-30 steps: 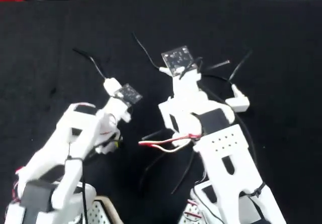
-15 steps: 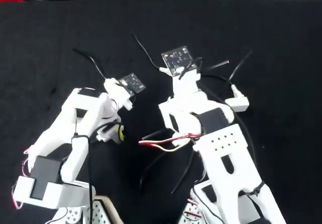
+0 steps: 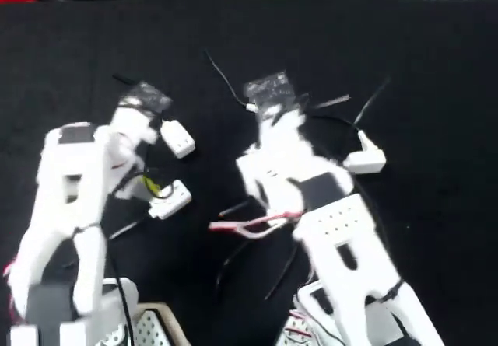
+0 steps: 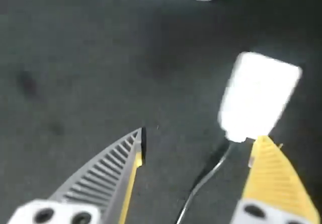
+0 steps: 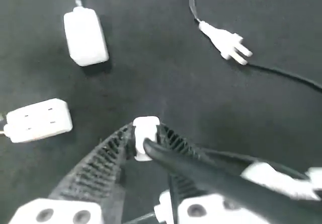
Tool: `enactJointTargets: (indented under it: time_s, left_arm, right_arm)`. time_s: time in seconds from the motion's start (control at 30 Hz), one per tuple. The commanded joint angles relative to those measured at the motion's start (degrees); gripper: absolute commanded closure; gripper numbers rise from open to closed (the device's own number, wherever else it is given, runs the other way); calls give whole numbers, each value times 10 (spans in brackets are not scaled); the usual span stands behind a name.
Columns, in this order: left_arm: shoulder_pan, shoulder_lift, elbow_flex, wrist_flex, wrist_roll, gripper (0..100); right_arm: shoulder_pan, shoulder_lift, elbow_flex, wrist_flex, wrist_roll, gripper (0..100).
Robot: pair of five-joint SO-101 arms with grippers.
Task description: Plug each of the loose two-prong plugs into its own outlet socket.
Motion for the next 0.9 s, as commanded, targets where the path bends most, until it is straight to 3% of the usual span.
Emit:
enactJointTargets:
  time_s: [0.0, 0.13, 0.27, 0.5, 0.6, 0.87]
  left_arm:
    - [-25, -133, 84, -28, 3, 672]
    - [-70, -290, 211, -100, 48, 672]
    - [-124, -425, 300, -116, 69, 672]
    - [-133, -539, 413, -115, 88, 672]
    - [-137, -562, 444, -115, 100, 672]
    - [-136, -603, 490, -118, 100, 672]
  right_arm:
    - [-82, 1, 80, -152, -2, 986]
    - [-127, 1, 175, -326, -4, 986]
    - [-159, 2, 213, -406, -5, 986]
    - [-195, 153, 110, -403, -25, 986]
    - [-195, 239, 30, -343, -33, 987]
    - [-189, 246, -11, -271, -35, 987]
